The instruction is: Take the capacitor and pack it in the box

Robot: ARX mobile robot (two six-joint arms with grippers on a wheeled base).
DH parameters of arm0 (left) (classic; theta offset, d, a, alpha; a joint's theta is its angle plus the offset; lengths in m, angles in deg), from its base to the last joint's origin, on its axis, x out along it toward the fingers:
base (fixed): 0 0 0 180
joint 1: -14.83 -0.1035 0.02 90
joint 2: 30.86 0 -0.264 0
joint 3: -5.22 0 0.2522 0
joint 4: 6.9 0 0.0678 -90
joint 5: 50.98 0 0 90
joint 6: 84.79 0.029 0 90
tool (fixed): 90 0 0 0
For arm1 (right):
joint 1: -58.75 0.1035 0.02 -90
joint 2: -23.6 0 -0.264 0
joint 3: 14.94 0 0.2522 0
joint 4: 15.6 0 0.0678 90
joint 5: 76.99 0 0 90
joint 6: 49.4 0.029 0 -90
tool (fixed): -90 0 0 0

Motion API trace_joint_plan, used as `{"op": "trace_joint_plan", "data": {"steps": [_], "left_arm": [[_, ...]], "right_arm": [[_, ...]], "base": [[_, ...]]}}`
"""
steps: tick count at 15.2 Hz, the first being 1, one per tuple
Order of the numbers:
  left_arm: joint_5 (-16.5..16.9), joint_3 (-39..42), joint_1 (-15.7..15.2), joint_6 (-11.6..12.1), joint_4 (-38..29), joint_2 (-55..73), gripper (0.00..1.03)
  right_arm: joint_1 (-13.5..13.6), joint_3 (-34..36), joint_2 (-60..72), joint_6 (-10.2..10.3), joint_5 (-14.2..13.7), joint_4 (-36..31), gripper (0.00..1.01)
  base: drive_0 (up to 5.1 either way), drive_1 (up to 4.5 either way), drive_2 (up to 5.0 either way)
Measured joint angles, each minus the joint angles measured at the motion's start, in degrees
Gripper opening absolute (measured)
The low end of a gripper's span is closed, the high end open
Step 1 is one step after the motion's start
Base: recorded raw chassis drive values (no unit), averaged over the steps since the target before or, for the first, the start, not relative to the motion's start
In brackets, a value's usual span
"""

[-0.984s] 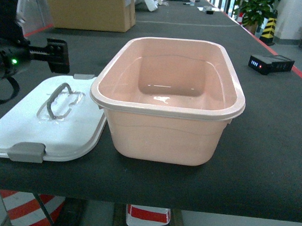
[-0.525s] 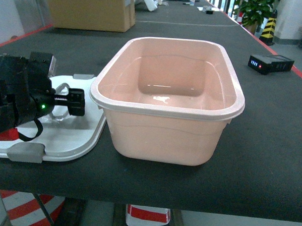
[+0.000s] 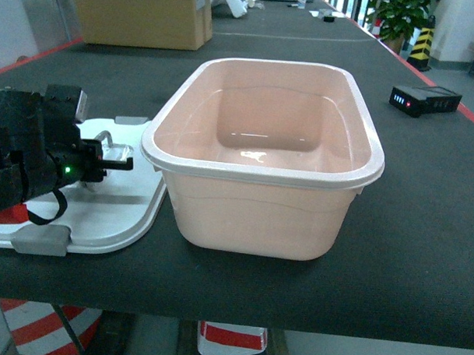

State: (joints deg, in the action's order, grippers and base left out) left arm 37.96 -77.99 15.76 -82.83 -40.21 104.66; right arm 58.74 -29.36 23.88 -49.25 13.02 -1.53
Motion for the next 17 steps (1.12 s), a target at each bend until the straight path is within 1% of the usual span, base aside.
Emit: {"op": "trace_joint_plan", "data": {"steps": [6, 10, 11, 12, 13, 14, 15, 17], "left_arm": [[0.00, 0.52, -0.35, -0.02, 0.33, -0.46, 0.02], [-0.37, 1.29, -0.96, -0.02, 3.78, -3.39, 0.02], [-1.14, 1.27, -1.62, -0.02, 5.33, -4.92, 0.02], [-1.70, -0.63, -4.61, -0.63, 10.08, -10.29, 0.02], [-4.31, -4.44, -5.77, -0.52, 16.15, -20.41, 0.02], [-5.22, -4.83, 0.90, -1.95, 20.24, -28.35, 0.02], [-5.46, -4.81, 4.57, -3.48, 21.16, -30.14, 0.02], [-7.15, -4.76, 11.67, -6.12, 21.77, -30.99, 0.02]], "right_arm": [[0.00, 0.00, 0.00, 0.00, 0.00, 0.00, 0.98], [0.00, 0.00, 0.00, 0.02, 0.00, 0.00, 0.98], [0.00, 0.00, 0.00, 0.02, 0.00, -0.02, 0.98], [0.00, 0.00, 0.00, 0.02, 0.00, -0.02, 0.98], [0.00, 0.00, 0.00, 0.02, 0.02, -0.02, 0.98], [0.00, 0.00, 0.00, 0.00, 0.00, -0.02, 0.98], [0.00, -0.02, 0.00, 0.00, 0.00, -0.02, 0.98], [0.00, 0.00, 0.00, 0.00, 0.00, -0.02, 0.98]], "base": [[0.0, 0.00, 0.0], [0.0, 0.00, 0.0], [0.0, 0.00, 0.0], [0.0, 0.00, 0.0], [0.0, 0.00, 0.0], [0.0, 0.00, 0.0], [0.0, 0.00, 0.0], [0.0, 0.00, 0.0]]}}
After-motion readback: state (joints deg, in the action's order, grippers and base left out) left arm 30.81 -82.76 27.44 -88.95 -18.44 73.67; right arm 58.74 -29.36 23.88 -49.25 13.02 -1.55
